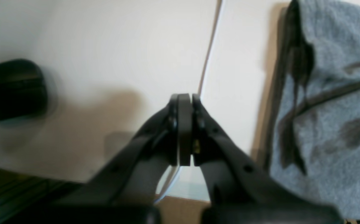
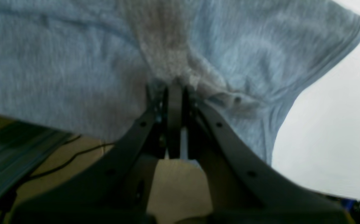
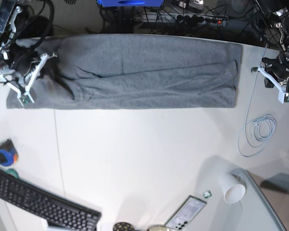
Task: Layout the t-shirt on the table in an organized manner, then fold the t-shirt properly
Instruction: 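Move the right gripper onto the shirt end and grasp it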
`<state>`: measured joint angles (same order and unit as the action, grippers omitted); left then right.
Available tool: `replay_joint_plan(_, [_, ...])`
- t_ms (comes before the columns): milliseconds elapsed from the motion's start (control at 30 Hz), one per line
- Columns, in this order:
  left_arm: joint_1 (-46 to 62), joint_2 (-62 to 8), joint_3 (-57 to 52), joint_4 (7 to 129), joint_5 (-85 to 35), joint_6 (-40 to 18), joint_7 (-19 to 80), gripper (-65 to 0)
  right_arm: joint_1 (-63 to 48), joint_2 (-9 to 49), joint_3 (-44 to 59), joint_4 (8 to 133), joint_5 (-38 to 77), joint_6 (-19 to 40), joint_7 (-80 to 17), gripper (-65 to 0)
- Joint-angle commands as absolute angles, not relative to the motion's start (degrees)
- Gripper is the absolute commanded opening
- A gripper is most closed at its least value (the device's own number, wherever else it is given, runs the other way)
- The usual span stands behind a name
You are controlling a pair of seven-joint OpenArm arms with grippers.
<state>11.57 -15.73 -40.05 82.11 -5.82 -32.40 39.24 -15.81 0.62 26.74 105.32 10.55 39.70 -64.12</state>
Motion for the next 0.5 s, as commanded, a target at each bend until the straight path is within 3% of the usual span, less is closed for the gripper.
replay_joint_plan(0, [11.12,-16.92,-40.31,82.95,-6.11,-32.13,38.20,-65.0,-15.96,0.92,26.86,106.51,11.03,40.00,-63.52,-65.0])
replay_joint_plan(367, [11.03,-16.92,-40.31,82.86,-6.11,-32.13,38.20,-65.0,-18.77,0.92,26.77,105.19,11.03,40.00,-63.60,-64.5])
replay_joint_plan(467, [11.03,-17.01,-40.31,82.86,-6.11,-32.13,38.20,-65.0,-18.59,0.92,26.15,105.27,11.03,40.00,-64.66,-54.6])
